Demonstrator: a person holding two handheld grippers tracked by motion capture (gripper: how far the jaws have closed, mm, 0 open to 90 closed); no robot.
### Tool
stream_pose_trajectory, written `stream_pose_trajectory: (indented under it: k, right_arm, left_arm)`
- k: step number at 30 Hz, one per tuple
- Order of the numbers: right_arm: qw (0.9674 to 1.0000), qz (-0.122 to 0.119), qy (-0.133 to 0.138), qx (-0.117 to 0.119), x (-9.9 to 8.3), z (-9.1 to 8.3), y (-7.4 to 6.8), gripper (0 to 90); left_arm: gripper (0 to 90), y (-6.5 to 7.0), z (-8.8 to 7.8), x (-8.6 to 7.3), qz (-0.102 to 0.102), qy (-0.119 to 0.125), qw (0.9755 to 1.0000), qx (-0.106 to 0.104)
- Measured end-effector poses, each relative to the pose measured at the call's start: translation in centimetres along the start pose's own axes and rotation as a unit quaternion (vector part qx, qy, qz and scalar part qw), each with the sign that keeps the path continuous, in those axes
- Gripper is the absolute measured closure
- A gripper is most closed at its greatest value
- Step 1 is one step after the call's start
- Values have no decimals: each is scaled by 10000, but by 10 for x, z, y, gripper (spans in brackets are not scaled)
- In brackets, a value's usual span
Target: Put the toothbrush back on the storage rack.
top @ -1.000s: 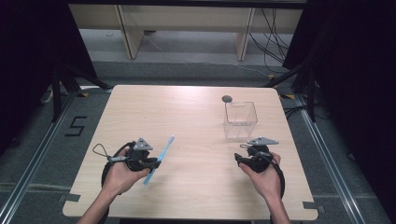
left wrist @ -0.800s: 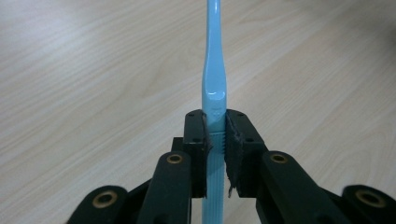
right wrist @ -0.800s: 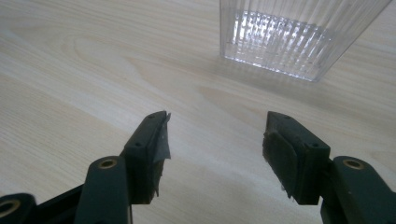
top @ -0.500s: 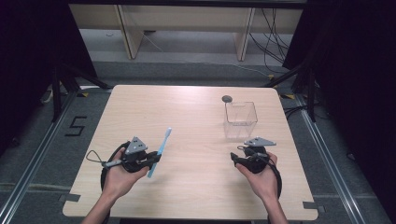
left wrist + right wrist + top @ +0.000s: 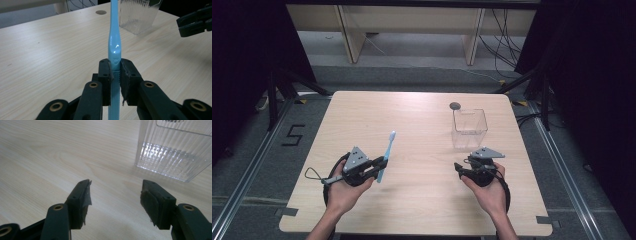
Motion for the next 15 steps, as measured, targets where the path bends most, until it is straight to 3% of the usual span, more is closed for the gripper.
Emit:
stream_pose_trajectory:
  k: [3,4,6,7,9,10,11,12,13,15]
  right_arm:
    - [10000,64,44,-2,0,1,-3,417]
    - [9998,133,62,152,0,3,-7,417]
    - [9998,167,56,102,0,2,-7,417]
    - [10000,5,60,44,1,1,-6,417]
    - [9999,51,118,89,1,1,-9,417]
    - [9998,-107,133,99,3,1,-8,417]
    - [9998,-126,135,99,3,0,-8,417]
    - [9995,52,256,163,4,1,-12,418]
    - [9994,-123,272,187,5,0,-10,418]
    - [9993,-129,304,168,7,-1,-11,418]
  left_arm:
    - [785,0,0,0,-54,144,9999,48]
    - [785,0,0,1,-85,206,9997,51]
    - [785,0,0,3,-98,355,9993,50]
    - [785,0,0,4,-97,439,9990,44]
    - [784,2,-1,6,-102,561,9984,27]
    - [785,3,-1,7,-117,651,9978,7]
    - [785,3,-1,8,-101,720,9973,-47]
    - [785,5,0,9,-91,817,9965,-121]
    - [785,5,0,9,-28,867,9962,-124]
    - [784,5,-2,8,-36,876,9961,-100]
Point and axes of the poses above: each handheld gripper's, and its own axes: z roughly forward along the jaws, x roughly out of its top, y roughly to its right, the point moved 7 cm from there along z, roughly forward along the jaws, and after that the axes turned 12 degrees about x, right-handed, at the moved point
